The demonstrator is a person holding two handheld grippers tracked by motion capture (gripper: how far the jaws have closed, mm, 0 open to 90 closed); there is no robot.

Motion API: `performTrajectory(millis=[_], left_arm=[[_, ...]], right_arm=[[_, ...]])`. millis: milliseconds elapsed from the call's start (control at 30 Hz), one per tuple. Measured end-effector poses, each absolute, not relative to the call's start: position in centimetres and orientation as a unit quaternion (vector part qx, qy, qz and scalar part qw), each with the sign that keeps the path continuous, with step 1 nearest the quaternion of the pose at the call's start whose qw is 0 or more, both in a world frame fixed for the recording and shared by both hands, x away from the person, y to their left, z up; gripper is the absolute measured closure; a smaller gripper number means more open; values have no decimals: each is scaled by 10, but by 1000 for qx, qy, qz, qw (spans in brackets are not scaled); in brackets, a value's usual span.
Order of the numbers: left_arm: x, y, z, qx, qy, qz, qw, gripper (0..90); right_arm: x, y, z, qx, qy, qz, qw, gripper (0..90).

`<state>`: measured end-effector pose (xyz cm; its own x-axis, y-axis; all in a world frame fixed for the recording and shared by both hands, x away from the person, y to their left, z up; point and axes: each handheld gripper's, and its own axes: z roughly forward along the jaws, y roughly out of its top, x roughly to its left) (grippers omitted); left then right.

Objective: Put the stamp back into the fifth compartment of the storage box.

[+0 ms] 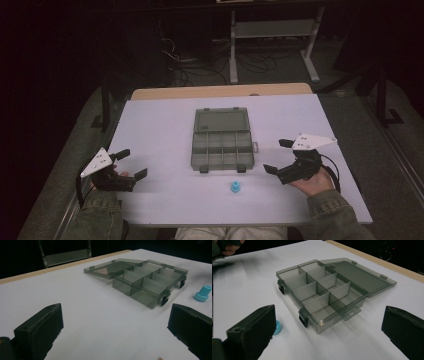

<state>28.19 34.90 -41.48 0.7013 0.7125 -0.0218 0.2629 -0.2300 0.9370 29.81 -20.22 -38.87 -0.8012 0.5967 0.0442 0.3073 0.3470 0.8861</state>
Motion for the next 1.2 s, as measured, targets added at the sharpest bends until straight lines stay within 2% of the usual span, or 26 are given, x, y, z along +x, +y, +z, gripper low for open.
performTrajectory(millis=[567, 1200], left_arm=[[281, 349, -415, 756, 323, 214, 529, 0], [281, 348, -414, 756, 322, 215, 528, 0]], right_arm=[[302, -182, -381, 254, 828, 485, 118, 0], [305, -158, -390, 224, 857, 455, 88, 0]])
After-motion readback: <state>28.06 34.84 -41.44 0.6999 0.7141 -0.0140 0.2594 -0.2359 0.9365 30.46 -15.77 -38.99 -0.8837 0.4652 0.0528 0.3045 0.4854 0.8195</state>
